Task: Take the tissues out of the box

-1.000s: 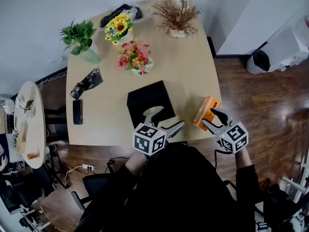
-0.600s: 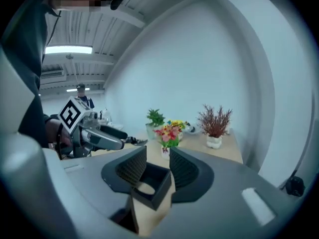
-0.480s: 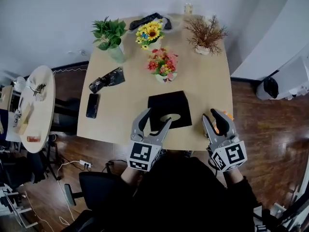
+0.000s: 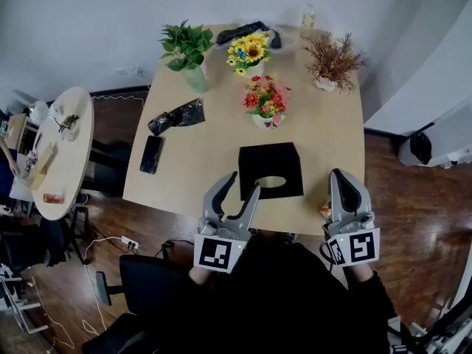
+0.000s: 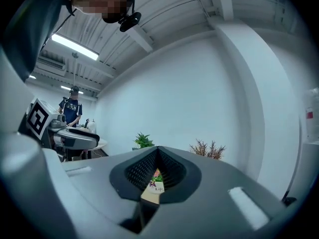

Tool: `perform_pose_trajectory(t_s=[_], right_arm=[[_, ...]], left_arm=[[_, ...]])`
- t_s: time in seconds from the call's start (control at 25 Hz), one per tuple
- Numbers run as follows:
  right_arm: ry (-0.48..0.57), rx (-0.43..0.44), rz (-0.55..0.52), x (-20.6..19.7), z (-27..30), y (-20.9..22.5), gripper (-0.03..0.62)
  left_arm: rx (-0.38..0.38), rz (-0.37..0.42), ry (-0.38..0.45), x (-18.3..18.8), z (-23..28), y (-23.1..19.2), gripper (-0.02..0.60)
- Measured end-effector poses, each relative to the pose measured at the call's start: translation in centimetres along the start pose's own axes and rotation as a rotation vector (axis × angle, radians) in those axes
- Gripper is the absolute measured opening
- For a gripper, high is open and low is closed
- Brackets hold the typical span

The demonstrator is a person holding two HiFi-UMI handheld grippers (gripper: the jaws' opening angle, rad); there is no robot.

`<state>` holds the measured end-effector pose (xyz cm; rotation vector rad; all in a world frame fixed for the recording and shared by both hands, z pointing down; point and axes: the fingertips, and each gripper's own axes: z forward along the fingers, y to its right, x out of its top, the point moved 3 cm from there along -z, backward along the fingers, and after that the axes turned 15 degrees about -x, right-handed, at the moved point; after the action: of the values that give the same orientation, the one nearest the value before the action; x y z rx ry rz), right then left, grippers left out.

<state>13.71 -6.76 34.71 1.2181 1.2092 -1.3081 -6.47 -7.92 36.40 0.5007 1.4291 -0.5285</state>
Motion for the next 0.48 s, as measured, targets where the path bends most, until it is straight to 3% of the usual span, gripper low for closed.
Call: perform_pose_trajectory(t_s=[0.48], right_arm=[[0.018,0.045,-0.01,0.24,0.04,-0.5,0.0]], left_arm=[[-0.016,-0.034,-0.025,-0.75,1.12,-0.03,0.164]])
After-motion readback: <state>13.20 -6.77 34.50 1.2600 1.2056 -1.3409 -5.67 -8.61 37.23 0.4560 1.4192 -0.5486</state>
